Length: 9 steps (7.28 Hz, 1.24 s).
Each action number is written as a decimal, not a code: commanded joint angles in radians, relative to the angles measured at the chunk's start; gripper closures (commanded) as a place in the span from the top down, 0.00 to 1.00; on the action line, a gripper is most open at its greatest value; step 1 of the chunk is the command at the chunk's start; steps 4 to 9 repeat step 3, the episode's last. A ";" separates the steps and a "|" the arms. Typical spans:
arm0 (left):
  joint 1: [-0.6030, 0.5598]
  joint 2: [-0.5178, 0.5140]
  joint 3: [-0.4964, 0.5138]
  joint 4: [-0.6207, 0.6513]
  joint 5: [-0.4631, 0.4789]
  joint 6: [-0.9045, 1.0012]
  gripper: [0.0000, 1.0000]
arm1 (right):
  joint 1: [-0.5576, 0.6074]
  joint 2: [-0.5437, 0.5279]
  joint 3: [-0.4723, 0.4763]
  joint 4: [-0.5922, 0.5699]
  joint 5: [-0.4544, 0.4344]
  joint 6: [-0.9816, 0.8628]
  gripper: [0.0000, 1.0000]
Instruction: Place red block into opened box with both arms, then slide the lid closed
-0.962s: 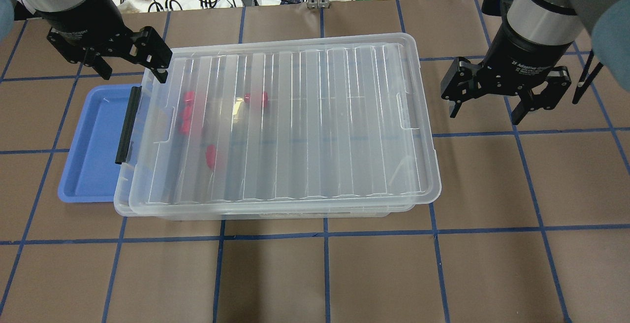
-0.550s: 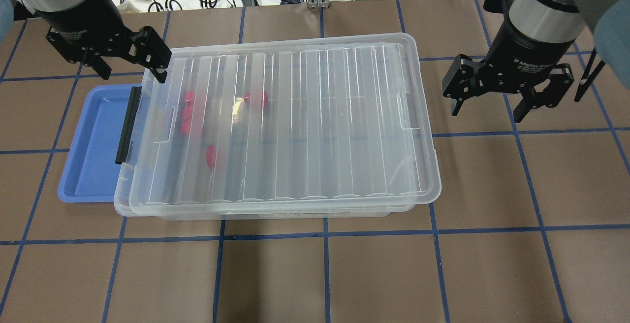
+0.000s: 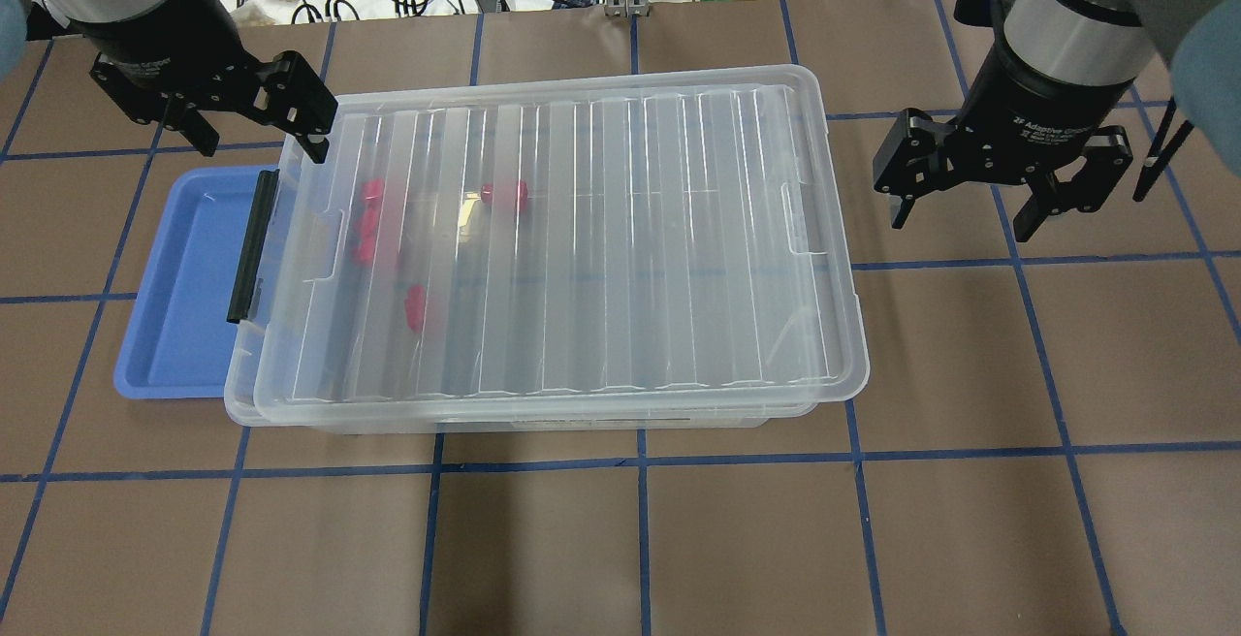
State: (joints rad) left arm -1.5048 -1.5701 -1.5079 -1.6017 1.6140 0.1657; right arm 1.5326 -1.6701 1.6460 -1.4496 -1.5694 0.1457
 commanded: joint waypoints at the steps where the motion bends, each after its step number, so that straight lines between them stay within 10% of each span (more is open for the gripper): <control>1: 0.000 0.001 0.000 0.000 -0.002 0.000 1.00 | 0.000 -0.003 0.008 0.000 -0.003 0.000 1.00; 9: -0.003 0.001 0.000 0.000 -0.003 0.000 1.00 | 0.000 -0.002 0.009 -0.002 -0.001 0.000 1.00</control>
